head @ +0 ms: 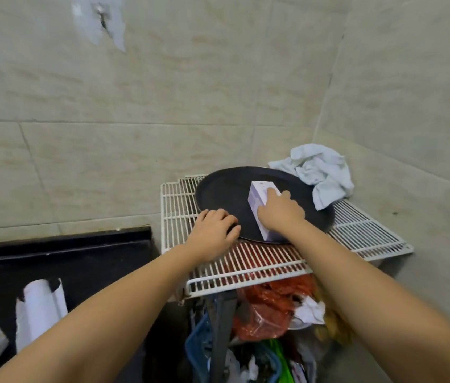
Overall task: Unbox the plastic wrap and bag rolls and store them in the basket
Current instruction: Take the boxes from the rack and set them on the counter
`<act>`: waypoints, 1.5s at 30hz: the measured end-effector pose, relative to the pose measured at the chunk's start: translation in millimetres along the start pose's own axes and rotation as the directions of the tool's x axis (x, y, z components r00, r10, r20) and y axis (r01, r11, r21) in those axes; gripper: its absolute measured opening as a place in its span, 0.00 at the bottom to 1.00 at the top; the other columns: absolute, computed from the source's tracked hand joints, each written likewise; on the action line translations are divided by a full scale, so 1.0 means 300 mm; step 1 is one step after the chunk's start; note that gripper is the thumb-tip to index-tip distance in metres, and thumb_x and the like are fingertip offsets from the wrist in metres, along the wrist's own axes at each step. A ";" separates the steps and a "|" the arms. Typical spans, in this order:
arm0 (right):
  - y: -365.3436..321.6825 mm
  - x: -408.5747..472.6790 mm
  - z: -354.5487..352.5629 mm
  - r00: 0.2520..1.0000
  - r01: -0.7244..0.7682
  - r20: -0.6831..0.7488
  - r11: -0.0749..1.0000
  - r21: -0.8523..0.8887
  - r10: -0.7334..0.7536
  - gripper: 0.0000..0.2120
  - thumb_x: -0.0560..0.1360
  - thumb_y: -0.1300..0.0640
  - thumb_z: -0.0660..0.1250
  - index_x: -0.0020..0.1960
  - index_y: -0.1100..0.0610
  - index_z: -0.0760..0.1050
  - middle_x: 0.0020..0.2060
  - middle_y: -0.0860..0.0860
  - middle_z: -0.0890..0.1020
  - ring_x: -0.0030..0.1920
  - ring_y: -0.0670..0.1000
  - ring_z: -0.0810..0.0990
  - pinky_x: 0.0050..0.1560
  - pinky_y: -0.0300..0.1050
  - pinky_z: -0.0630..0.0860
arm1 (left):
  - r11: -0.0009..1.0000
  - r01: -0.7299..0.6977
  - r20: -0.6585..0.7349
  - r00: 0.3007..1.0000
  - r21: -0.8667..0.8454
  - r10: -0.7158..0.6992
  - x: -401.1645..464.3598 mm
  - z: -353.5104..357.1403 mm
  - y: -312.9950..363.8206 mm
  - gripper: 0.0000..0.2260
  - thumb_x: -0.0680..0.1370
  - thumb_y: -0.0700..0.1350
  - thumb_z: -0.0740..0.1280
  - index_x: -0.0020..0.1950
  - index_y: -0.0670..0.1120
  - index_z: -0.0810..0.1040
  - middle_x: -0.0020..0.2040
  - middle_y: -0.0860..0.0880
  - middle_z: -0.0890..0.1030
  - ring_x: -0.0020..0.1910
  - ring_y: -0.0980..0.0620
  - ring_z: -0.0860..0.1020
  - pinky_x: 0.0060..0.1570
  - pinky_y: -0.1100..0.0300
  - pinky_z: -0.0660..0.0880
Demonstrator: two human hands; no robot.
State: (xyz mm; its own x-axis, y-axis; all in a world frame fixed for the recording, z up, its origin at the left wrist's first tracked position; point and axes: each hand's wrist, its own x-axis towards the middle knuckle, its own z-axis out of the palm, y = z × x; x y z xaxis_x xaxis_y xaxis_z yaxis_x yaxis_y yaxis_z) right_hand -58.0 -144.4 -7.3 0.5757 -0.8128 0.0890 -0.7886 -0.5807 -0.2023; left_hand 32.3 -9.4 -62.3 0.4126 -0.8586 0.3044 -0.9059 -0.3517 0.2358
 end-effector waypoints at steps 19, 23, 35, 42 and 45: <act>-0.392 -0.170 -0.145 0.958 0.278 -0.086 0.802 0.529 -0.275 0.25 0.76 0.50 0.57 0.72 0.53 0.59 0.65 0.59 0.72 0.59 0.61 0.74 0.47 0.45 0.66 | 0.986 0.134 0.004 0.991 -0.097 -0.134 -0.327 -0.289 -0.336 0.18 0.80 0.52 0.57 0.66 0.45 0.70 0.66 0.43 0.70 0.64 0.45 0.70 0.63 0.50 0.68; -0.623 -0.306 -0.064 0.899 0.404 -0.113 0.699 0.590 -0.424 0.23 0.75 0.52 0.58 0.70 0.55 0.63 0.62 0.59 0.75 0.58 0.61 0.75 0.48 0.45 0.68 | 0.910 0.360 -0.044 0.926 -0.205 -0.376 -0.548 -0.279 -0.527 0.16 0.80 0.51 0.58 0.64 0.45 0.72 0.63 0.44 0.72 0.62 0.45 0.71 0.61 0.51 0.70; -0.805 -0.585 0.394 0.816 0.301 0.200 0.694 0.654 -0.542 0.27 0.76 0.51 0.58 0.74 0.53 0.57 0.68 0.58 0.69 0.60 0.58 0.73 0.51 0.46 0.70 | 0.369 0.895 0.067 0.396 -0.250 -0.916 -0.957 0.056 -0.685 0.33 0.77 0.57 0.60 0.74 0.43 0.52 0.68 0.39 0.65 0.66 0.39 0.65 0.57 0.43 0.69; -0.583 -0.549 0.533 0.811 0.271 0.315 0.795 0.543 -0.492 0.28 0.77 0.48 0.57 0.74 0.51 0.54 0.68 0.57 0.66 0.61 0.58 0.73 0.52 0.47 0.69 | 0.183 0.969 0.162 0.209 -0.164 -0.964 -0.807 0.189 -0.640 0.46 0.71 0.61 0.67 0.75 0.47 0.40 0.75 0.39 0.51 0.70 0.39 0.58 0.62 0.43 0.66; -0.520 -0.528 0.559 0.789 0.295 0.328 0.788 0.540 -0.519 0.27 0.77 0.48 0.57 0.74 0.51 0.54 0.67 0.57 0.67 0.59 0.58 0.74 0.52 0.47 0.70 | 0.214 0.977 0.167 0.211 0.005 -0.963 -0.807 0.224 -0.620 0.45 0.73 0.54 0.68 0.75 0.50 0.36 0.75 0.38 0.49 0.67 0.40 0.61 0.60 0.44 0.69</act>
State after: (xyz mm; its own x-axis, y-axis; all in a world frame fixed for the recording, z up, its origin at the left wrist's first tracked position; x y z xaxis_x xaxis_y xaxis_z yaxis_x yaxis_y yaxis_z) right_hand 10.0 82.6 -153.4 0.9347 -0.3248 -0.1443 -0.3355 -0.6723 -0.6599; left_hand 94.5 239.0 -241.8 0.9436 0.0959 -0.3168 0.2082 -0.9160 0.3429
